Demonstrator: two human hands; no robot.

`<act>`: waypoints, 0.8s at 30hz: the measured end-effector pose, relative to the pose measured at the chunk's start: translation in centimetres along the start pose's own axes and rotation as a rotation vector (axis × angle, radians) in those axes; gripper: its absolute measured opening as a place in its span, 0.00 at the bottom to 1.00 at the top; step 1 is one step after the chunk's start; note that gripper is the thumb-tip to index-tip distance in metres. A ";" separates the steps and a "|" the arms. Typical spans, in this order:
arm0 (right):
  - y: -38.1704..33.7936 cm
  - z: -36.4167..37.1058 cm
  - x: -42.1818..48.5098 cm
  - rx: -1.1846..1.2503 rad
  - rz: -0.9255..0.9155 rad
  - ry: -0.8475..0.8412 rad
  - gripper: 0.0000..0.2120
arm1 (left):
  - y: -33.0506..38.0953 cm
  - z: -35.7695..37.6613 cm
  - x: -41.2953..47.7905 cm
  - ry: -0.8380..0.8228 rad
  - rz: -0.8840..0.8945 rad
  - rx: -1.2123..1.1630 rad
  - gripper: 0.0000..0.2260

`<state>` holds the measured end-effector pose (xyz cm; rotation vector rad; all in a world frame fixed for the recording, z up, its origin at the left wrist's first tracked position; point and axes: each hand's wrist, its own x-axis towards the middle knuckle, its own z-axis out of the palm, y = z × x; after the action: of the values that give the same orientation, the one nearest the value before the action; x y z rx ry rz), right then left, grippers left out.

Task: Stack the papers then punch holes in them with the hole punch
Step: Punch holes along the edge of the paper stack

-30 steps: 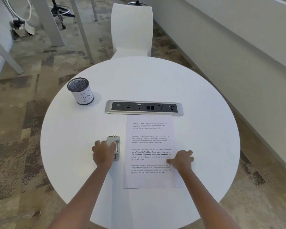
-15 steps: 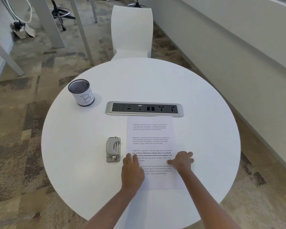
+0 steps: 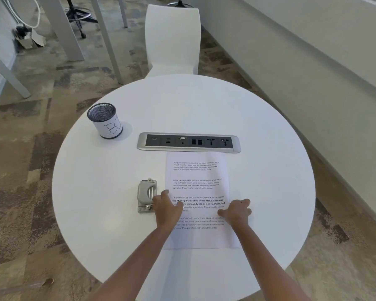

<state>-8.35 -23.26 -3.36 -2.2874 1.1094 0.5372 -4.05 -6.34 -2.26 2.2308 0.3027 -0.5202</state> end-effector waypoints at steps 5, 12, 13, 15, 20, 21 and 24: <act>0.0 -0.2 -0.1 0.039 0.014 -0.010 0.21 | -0.3 -0.4 0.9 -0.014 -0.050 -0.041 0.23; 0.0 -0.3 -0.2 0.229 -0.025 -0.053 0.23 | 0.8 -0.9 0.6 -0.117 -0.107 -0.191 0.31; 0.2 -0.5 -0.1 0.262 -0.035 -0.059 0.23 | 1.0 -0.9 0.5 -0.123 -0.113 -0.176 0.33; 0.5 -0.8 0.1 0.358 -0.025 -0.085 0.25 | 1.2 -0.9 0.4 -0.131 -0.136 -0.168 0.34; 1.7 -1.4 0.8 0.535 -0.015 -0.118 0.29 | 0.7 -0.9 1.1 -0.097 -0.159 -0.217 0.27; 1.9 -1.6 0.9 0.561 -0.020 -0.129 0.27 | 0.5 -0.9 1.3 -0.084 -0.160 -0.209 0.25; 2.4 -2.2 1.0 0.643 -0.033 -0.224 0.13 | 0.2 -0.7 1.6 -0.069 -0.160 -0.192 0.22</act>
<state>-9.44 -26.50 -2.91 -1.6422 0.9569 0.3445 -2.34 -5.90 -2.49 2.0093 0.4780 -0.6248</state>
